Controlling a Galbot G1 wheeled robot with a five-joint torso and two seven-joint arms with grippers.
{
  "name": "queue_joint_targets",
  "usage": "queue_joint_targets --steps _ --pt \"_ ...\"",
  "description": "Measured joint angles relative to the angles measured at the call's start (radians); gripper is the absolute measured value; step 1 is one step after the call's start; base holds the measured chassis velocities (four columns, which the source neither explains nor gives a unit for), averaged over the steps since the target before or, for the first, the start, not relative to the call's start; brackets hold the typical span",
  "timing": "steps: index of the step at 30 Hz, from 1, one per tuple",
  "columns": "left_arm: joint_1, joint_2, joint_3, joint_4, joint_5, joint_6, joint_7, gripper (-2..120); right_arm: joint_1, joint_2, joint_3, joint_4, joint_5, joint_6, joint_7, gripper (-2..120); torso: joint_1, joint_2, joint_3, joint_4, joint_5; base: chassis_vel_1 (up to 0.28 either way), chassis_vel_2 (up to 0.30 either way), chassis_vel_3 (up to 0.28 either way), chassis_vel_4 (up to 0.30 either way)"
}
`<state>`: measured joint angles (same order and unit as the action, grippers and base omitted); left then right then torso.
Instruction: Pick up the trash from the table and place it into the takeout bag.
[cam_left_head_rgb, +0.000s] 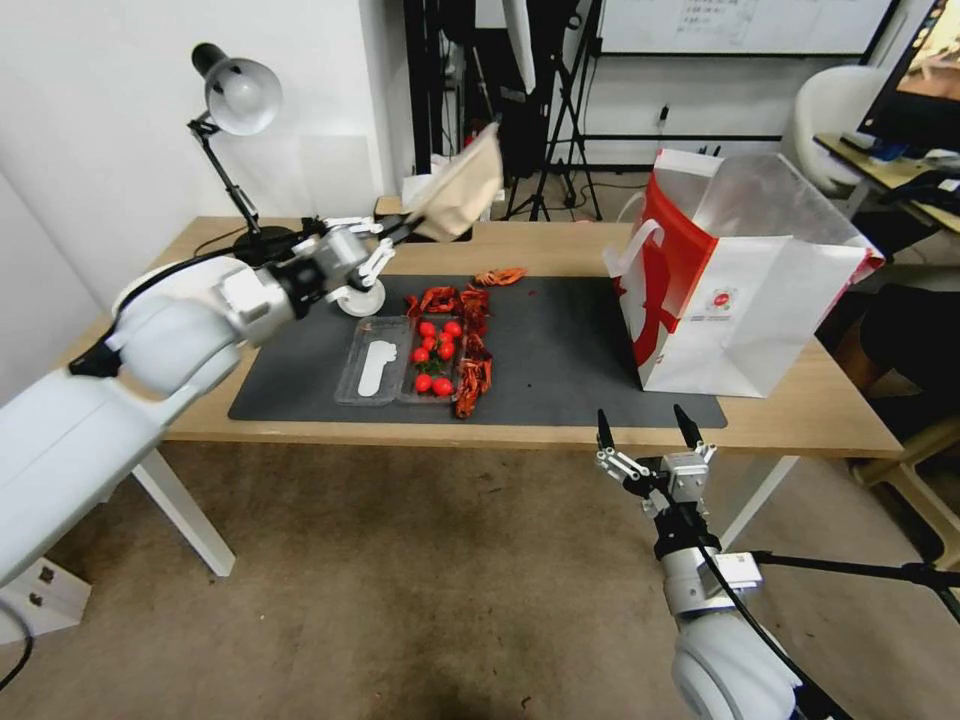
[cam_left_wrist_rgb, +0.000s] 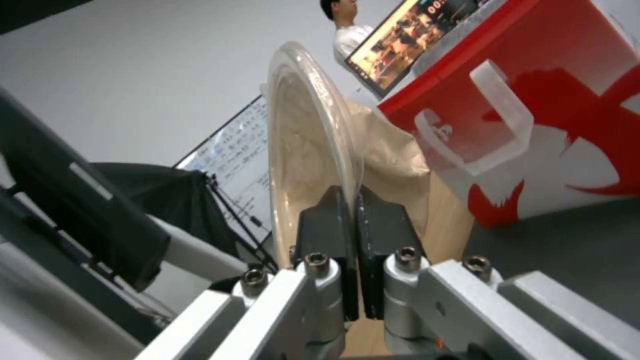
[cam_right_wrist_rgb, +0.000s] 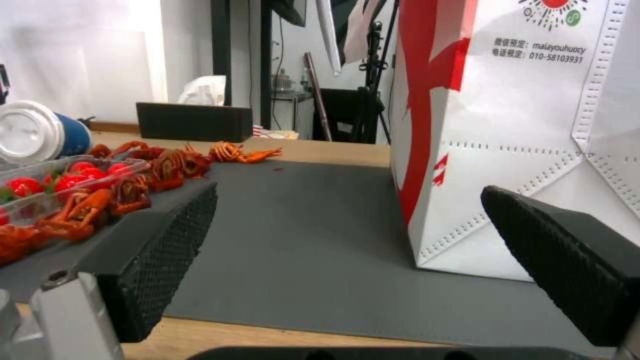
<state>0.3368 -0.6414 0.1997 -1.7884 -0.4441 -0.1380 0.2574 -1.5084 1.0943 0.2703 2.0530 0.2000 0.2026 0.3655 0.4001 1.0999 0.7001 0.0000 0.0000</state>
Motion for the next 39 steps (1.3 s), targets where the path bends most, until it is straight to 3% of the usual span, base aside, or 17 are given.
queue_joint_targets --steps 10,12,14,16,18,21,30,34,39 --pt "-0.171 -0.109 0.151 0.098 -0.032 0.009 -0.001 0 0.009 -0.006 0.004 -0.011 0.002 -0.003 0.001 99 0.0 0.0 0.0 0.0001 0.0003 0.0 0.0 0.0 0.0" --pt "-0.246 -0.18 0.215 0.149 -0.047 0.01 -0.002 0 0.014 -0.006 0.005 -0.015 0.002 -0.006 0.002 100 0.0 0.0 0.0 -0.0001 0.0003 0.0 0.0 0.0 0.0" --pt "-0.26 -0.197 0.226 0.158 -0.051 0.01 -0.003 0 0.015 -0.006 0.005 -0.015 0.002 -0.006 0.002 100 0.0 0.0 0.0 0.0 0.0004 0.0 0.0 0.0 0.0" --pt "-0.328 -0.296 0.281 0.212 -0.064 0.01 -0.003 0 0.021 -0.006 0.006 -0.018 0.003 -0.01 0.003 100 0.0 0.0 0.0 -0.0003 0.0003 0.0 0.0 0.0 0.0" --pt "-0.335 -0.306 0.286 0.218 -0.065 0.009 -0.003 0 0.022 -0.006 0.006 -0.019 0.003 -0.011 0.003 100 0.0 0.0 0.0 -0.0003 0.0003 0.0 0.0 0.0 0.0" --pt "-0.391 -0.389 0.326 0.267 -0.067 0.008 -0.003 0 0.025 -0.007 0.009 -0.018 0.003 -0.014 0.004 100 0.0 0.0 0.0 -0.0002 0.0004 0.0 0.0 0.0 0.0" --pt "-0.452 -0.497 0.369 0.34 -0.067 0.004 -0.003 0 0.024 -0.009 0.018 -0.014 0.003 -0.016 0.005 100 0.0 0.0 0.0 0.0 0.0002 0.0 0.0 0.0 0.0" --pt "-0.477 -0.587 0.391 0.415 -0.063 -0.008 -0.003 0 0.021 -0.007 0.025 -0.009 0.003 -0.016 0.006 100 0.0 0.0 0.0 -0.0001 0.0002 0.0 0.0 0.0 0.0" --pt "-0.484 -0.628 0.403 0.448 -0.061 -0.013 -0.003 0 0.02 -0.006 0.027 -0.009 0.003 -0.016 0.007 100 0.0 0.0 0.0 -0.0001 0.0002 0.0 0.0 0.0 0.0"
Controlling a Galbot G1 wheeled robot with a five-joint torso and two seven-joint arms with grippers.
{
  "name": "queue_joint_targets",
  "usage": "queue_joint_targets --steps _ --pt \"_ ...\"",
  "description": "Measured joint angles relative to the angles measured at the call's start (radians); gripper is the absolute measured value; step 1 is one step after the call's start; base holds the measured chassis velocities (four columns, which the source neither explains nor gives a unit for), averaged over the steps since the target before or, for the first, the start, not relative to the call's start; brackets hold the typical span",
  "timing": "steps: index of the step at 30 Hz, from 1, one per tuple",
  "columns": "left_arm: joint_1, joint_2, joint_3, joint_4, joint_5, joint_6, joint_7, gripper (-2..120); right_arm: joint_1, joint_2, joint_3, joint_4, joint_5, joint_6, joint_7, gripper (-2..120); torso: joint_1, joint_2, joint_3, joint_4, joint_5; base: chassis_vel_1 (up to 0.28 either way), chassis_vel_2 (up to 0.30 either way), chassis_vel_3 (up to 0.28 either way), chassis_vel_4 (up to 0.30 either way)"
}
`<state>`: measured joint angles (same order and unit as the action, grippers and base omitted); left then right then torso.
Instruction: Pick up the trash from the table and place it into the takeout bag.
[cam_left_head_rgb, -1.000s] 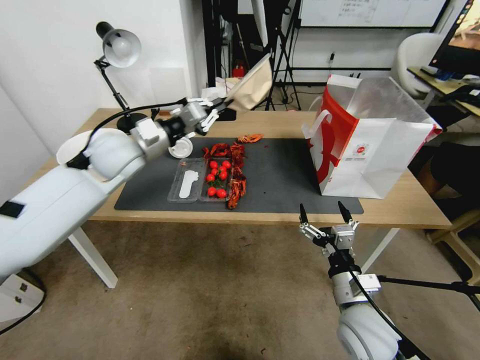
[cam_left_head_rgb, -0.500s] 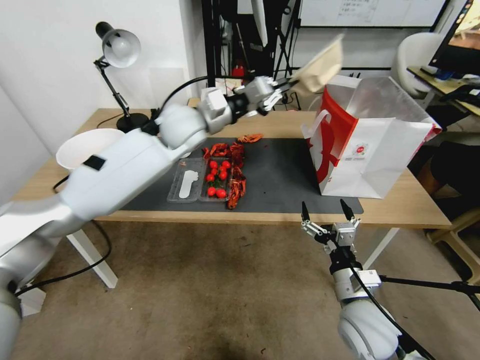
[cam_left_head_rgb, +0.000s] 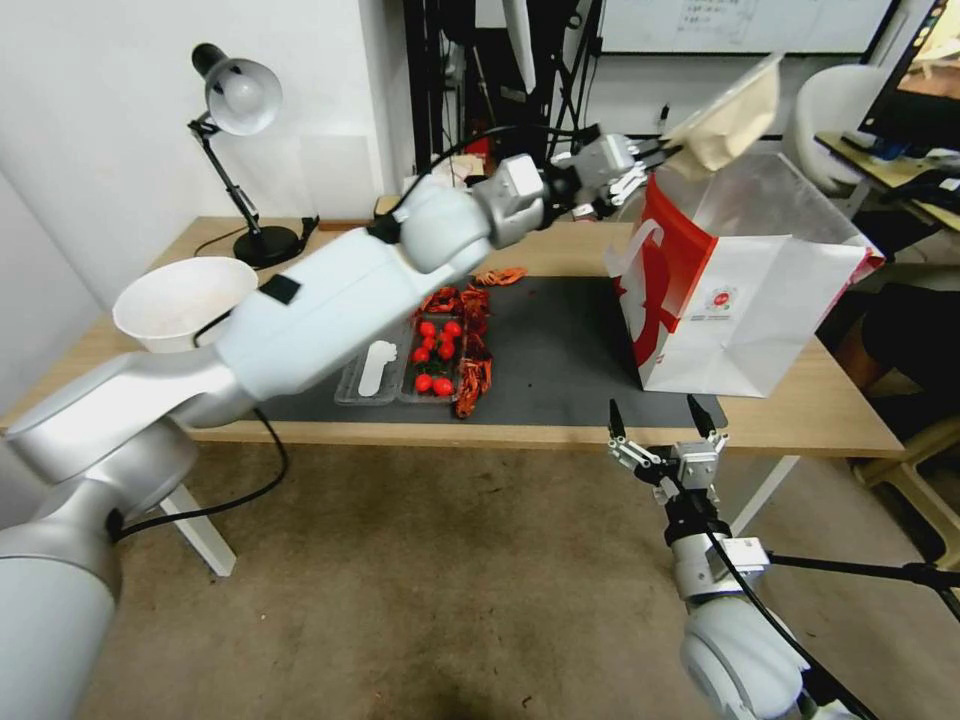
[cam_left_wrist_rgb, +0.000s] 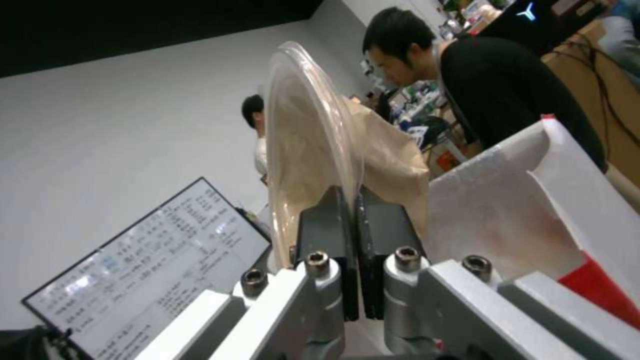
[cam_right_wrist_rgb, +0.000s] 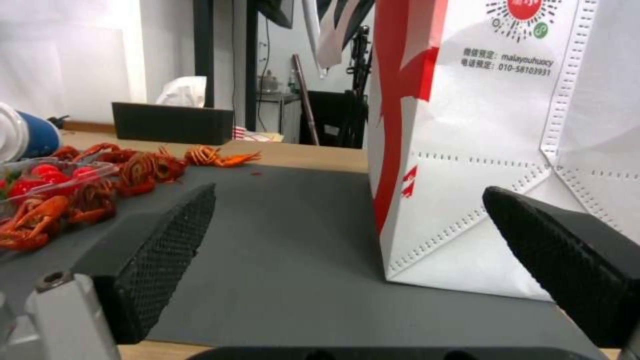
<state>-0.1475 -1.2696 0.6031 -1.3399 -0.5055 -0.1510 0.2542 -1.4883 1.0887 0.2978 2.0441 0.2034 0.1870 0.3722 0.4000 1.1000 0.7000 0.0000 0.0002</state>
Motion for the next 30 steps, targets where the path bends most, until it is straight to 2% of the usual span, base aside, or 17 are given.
queue_joint_targets --steps 5,14,16,17,18,21,24,28,30 --pt "-0.006 -0.07 0.036 0.075 -0.001 -0.016 0.001 0 -0.001 0.004 0.001 0.0 0.0 0.002 0.001 100 0.0 0.0 0.0 0.0001 -0.0001 0.0 0.0 0.0 0.0" --pt "-0.001 -0.124 0.058 0.131 0.003 -0.027 0.001 0 0.001 0.004 0.003 -0.001 0.001 0.003 0.003 100 0.0 0.0 0.0 0.0 -0.0001 0.0 0.0 0.0 0.0" --pt "0.0 -0.138 0.058 0.145 0.005 -0.028 0.001 5 -0.001 0.004 0.005 -0.001 0.002 0.004 0.004 100 0.0 0.0 0.0 0.0001 -0.0001 0.0 0.0 0.0 0.0" --pt "-0.001 -0.148 0.058 0.154 0.006 -0.028 0.001 13 -0.003 0.004 0.008 -0.001 0.002 0.005 0.005 100 0.0 0.0 0.0 0.0 -0.0001 0.0 0.0 0.0 0.0" --pt "-0.001 -0.148 0.058 0.154 0.006 -0.028 0.001 13 -0.003 0.004 0.008 -0.001 0.002 0.005 0.005 100 0.0 0.0 0.0 0.0 -0.0001 0.0 0.0 0.0 0.0" --pt "-0.001 -0.16 0.058 0.164 0.007 -0.026 -0.001 27 -0.004 0.005 0.01 -0.001 0.003 0.006 0.006 100 0.0 0.0 0.0 0.0 -0.0001 0.0 0.0 0.0 0.0" --pt "-0.001 -0.162 0.056 0.164 0.007 -0.026 -0.006 33 -0.004 0.004 0.01 -0.002 0.003 0.006 0.006 100 0.0 0.0 0.0 0.0 -0.0001 0.0 0.0 0.0 0.0" --pt "0.009 -0.154 0.016 0.158 0.005 -0.017 -0.022 52 -0.001 0.003 0.01 -0.002 0.004 0.006 0.007 100 0.0 0.0 0.0 -0.0002 -0.0002 0.0 0.0 0.0 0.0" --pt "0.013 -0.145 0.004 0.15 0.001 -0.009 -0.027 55 0.0 0.003 0.01 -0.002 0.004 0.006 0.007 100 0.0 0.0 0.0 0.0 -0.0002 0.0 0.0 0.0 0.0"
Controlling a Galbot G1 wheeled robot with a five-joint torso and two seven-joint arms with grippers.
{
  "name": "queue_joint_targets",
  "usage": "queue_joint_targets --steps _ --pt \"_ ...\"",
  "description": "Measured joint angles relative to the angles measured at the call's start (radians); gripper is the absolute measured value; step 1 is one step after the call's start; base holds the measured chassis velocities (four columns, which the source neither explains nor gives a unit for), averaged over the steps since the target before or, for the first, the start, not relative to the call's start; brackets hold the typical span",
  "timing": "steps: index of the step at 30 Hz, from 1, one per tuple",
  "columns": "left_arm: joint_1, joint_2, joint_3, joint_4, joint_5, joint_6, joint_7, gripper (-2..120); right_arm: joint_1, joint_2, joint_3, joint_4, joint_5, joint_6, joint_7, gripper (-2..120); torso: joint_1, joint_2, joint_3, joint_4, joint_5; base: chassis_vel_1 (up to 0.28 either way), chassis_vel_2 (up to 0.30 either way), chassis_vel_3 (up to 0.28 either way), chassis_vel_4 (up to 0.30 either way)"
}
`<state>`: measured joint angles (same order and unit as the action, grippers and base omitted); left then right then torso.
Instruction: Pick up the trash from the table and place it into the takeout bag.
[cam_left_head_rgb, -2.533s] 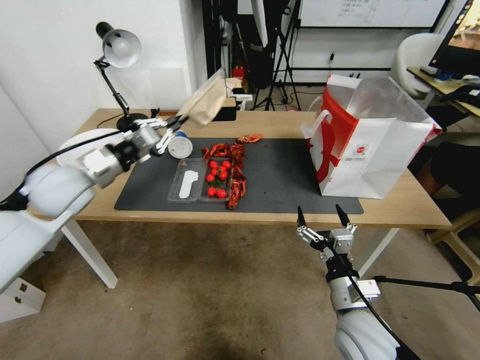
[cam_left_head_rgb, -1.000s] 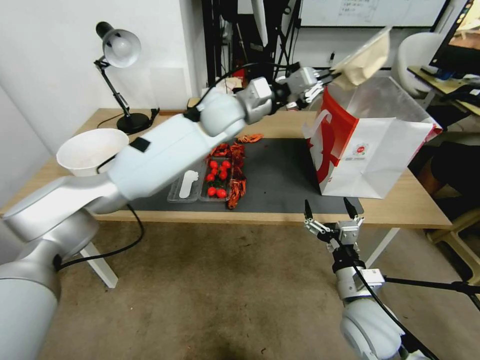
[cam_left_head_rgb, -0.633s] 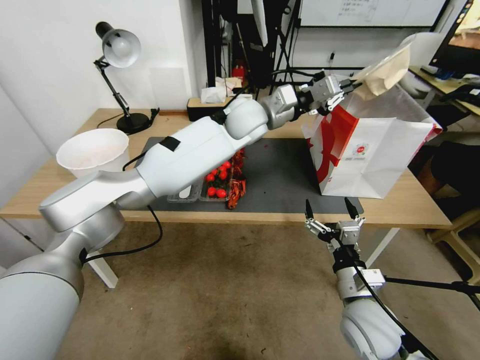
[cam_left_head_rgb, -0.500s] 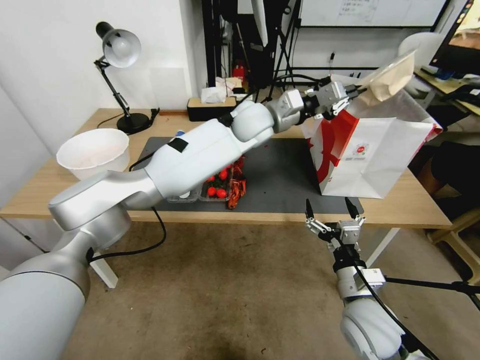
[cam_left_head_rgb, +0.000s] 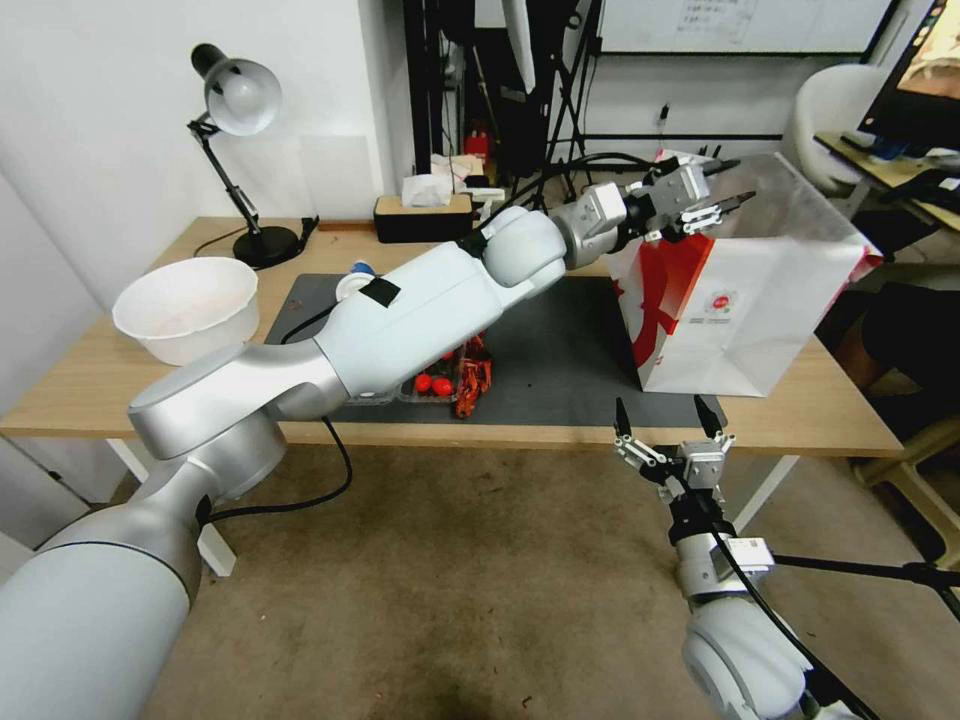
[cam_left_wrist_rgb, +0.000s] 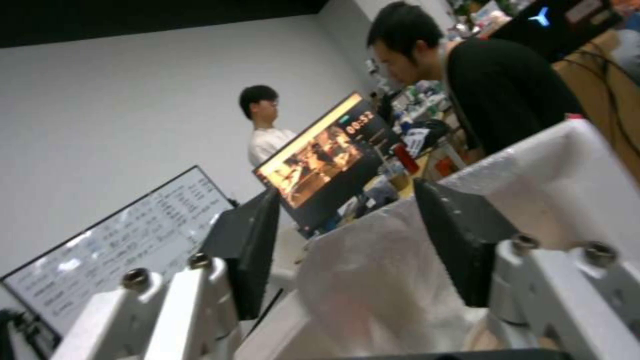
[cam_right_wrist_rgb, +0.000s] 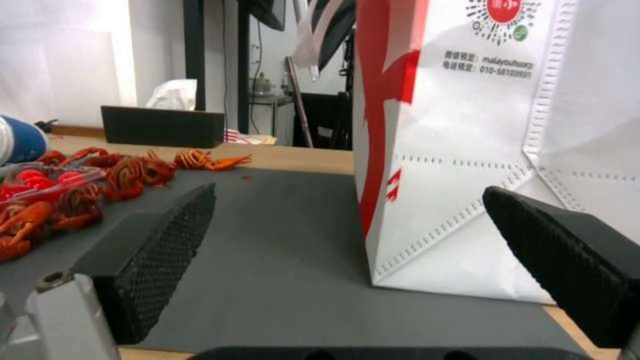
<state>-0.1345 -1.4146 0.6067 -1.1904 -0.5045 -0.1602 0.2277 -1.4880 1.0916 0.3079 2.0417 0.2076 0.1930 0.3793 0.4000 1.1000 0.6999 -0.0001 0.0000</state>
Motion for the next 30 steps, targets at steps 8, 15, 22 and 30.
queue_joint_targets --steps 8,15,22,30 --pt "0.055 0.111 -0.061 -0.119 -0.111 0.048 -0.06 85 0.003 -0.002 -0.002 -0.002 0.001 0.0 0.0 100 0.0 0.0 0.0 0.0002 -0.0003 0.0 0.0 0.0 0.0" --pt "0.143 0.251 -0.123 -0.228 -0.173 0.065 -0.081 100 0.008 -0.006 -0.005 0.0 0.002 -0.003 0.001 100 0.0 0.0 0.0 0.0001 -0.0002 0.0 0.0 0.0 0.0" --pt "0.333 0.405 -0.257 -0.378 -0.183 0.095 -0.115 100 0.02 -0.009 -0.015 -0.005 0.004 -0.006 0.001 100 0.0 0.0 0.0 0.0 -0.0005 0.0 0.0 0.0 0.0" --pt "0.546 0.561 -0.441 -0.535 -0.16 0.13 -0.145 100 0.022 -0.006 -0.022 -0.009 0.004 -0.007 0.0 100 0.0 0.0 0.0 0.0004 -0.0005 0.0 0.0 0.0 0.0"
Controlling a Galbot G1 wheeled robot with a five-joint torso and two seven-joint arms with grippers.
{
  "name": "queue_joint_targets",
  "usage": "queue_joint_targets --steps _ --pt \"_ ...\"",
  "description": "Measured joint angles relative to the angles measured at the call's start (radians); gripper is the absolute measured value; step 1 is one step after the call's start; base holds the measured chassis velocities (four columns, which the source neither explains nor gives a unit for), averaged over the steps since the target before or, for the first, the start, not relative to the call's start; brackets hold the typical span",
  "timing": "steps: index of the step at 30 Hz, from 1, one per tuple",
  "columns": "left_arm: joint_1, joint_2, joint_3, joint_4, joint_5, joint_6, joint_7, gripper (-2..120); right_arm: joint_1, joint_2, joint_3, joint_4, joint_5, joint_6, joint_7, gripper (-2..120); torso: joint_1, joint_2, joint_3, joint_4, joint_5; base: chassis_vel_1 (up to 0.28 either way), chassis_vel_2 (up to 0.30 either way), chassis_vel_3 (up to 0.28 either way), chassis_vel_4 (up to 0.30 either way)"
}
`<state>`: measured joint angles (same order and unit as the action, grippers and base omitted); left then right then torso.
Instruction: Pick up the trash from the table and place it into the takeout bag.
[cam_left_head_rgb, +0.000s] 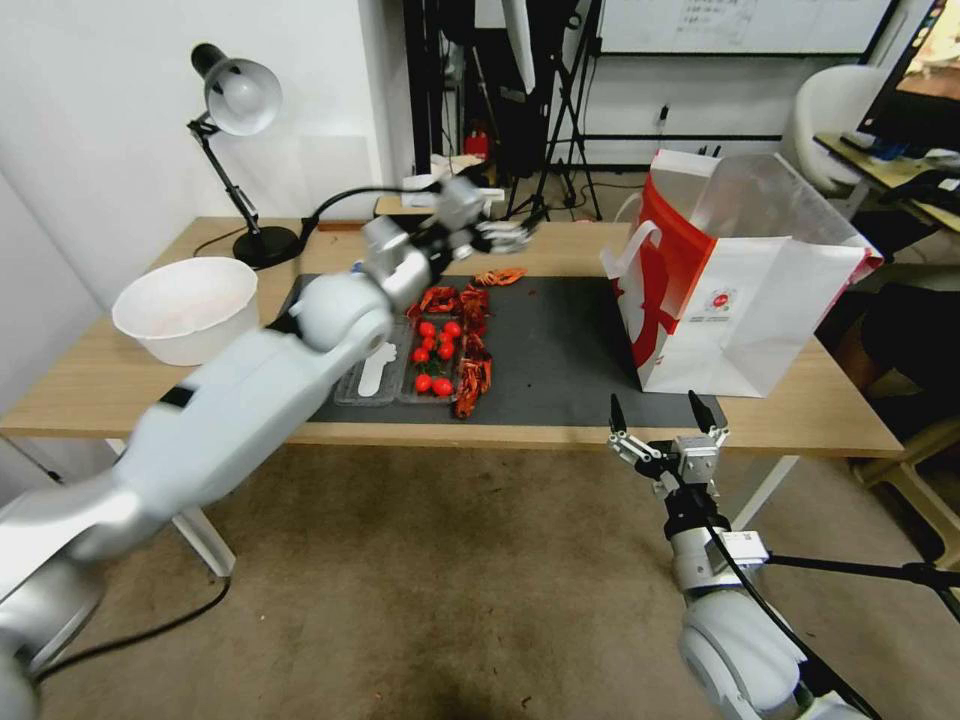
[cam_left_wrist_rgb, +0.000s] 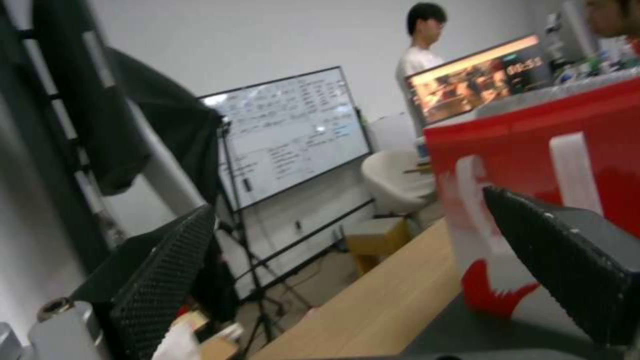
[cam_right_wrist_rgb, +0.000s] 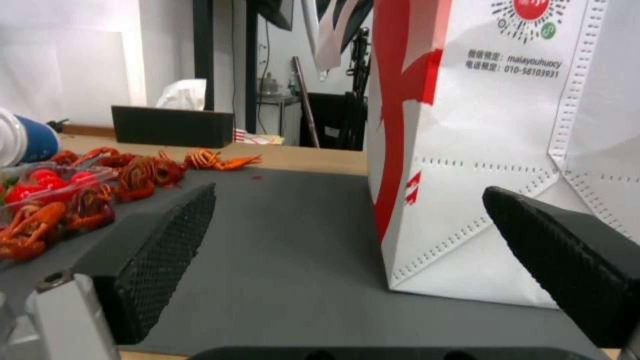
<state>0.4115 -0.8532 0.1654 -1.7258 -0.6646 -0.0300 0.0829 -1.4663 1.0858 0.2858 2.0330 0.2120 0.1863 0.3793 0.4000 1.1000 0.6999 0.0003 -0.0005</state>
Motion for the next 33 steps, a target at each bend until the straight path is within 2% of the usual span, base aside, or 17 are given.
queue_joint_targets --steps 3,5,7,8,11,13,15,17,19,23,25,31,33 --pt "0.145 0.057 -0.11 -0.086 0.021 0.006 -0.007 100 0.002 0.001 -0.001 -0.002 0.0 0.0 0.0 100 0.0 0.0 0.0 -0.0002 0.0 0.0 0.0 0.0 0.0" --pt "0.181 0.067 -0.14 -0.104 0.025 0.009 -0.009 100 0.002 0.001 -0.001 -0.003 0.0 0.0 0.0 100 0.0 0.0 0.0 -0.0003 0.0 0.0 0.0 0.0 0.0" --pt "0.294 0.091 -0.236 -0.158 0.042 0.011 -0.018 100 0.0 0.001 -0.002 -0.004 0.0 0.0 0.0 100 0.0 0.0 0.0 -0.0003 0.0003 0.0 0.0 0.0 0.0" --pt "0.294 0.091 -0.236 -0.158 0.042 0.011 -0.018 100 0.0 0.001 -0.002 -0.004 0.0 0.0 0.0 100 0.0 0.0 0.0 -0.0003 0.0003 0.0 0.0 0.0 0.0" --pt "0.409 0.107 -0.324 -0.203 0.06 0.002 -0.042 100 -0.003 0.0 -0.002 -0.005 0.0 0.002 -0.001 100 0.0 0.0 0.0 -0.0005 0.0007 0.0 0.0 0.0 0.0" --pt "0.446 0.107 -0.35 -0.215 0.065 0.001 -0.048 100 -0.003 0.0 -0.002 -0.005 0.0 0.002 -0.001 100 0.0 0.0 0.0 -0.0006 0.0006 0.0 0.0 0.0 0.0" --pt "0.6 0.091 -0.451 -0.254 0.088 -0.001 -0.069 100 -0.003 0.002 -0.004 -0.009 0.0 0.004 -0.001 100 0.0 0.0 0.0 -0.0004 0.0004 0.0 0.0 0.0 0.0" --pt "0.633 0.083 -0.471 -0.263 0.092 -0.001 -0.073 100 -0.003 0.003 -0.005 -0.01 0.0 0.004 -0.001 100 0.0 0.0 0.0 -0.0001 0.0003 0.0 0.0 0.0 0.0" --pt "0.759 0.035 -0.557 -0.299 0.124 0.0 -0.106 100 -0.002 0.005 -0.009 -0.013 0.0 0.006 -0.003 100 0.0 0.0 0.0 0.0 0.0002 0.0 0.0 0.0 0.0" --pt "0.839 -0.012 -0.62 -0.325 0.16 0.001 -0.137 100 0.0 0.005 -0.011 -0.016 0.0 0.007 -0.003 100 0.0 0.0 0.0 -0.0003 0.0005 0.0 0.0 0.0 0.0" --pt "0.938 -0.072 -0.701 -0.358 0.202 0.004 -0.171 100 0.003 0.005 -0.013 -0.022 0.0 0.011 -0.004 100 0.0 0.0 0.0 -0.0003 0.0008 0.0 0.0 0.0 0.0" --pt "1.108 -0.161 -0.776 -0.405 0.259 0.001 -0.222 100 -0.001 0.003 -0.013 -0.026 0.0 0.025 -0.004 100 0.0 0.0 0.0 -0.0001 0.0005 0.0 0.0 0.0 0.0" --pt "1.122 -0.17 -0.78 -0.407 0.264 -0.001 -0.227 100 -0.001 0.003 -0.013 -0.026 0.0 0.026 -0.004 100 0.0 0.0 0.0 -0.0002 0.0006 0.0 0.0 0.0 0.0"
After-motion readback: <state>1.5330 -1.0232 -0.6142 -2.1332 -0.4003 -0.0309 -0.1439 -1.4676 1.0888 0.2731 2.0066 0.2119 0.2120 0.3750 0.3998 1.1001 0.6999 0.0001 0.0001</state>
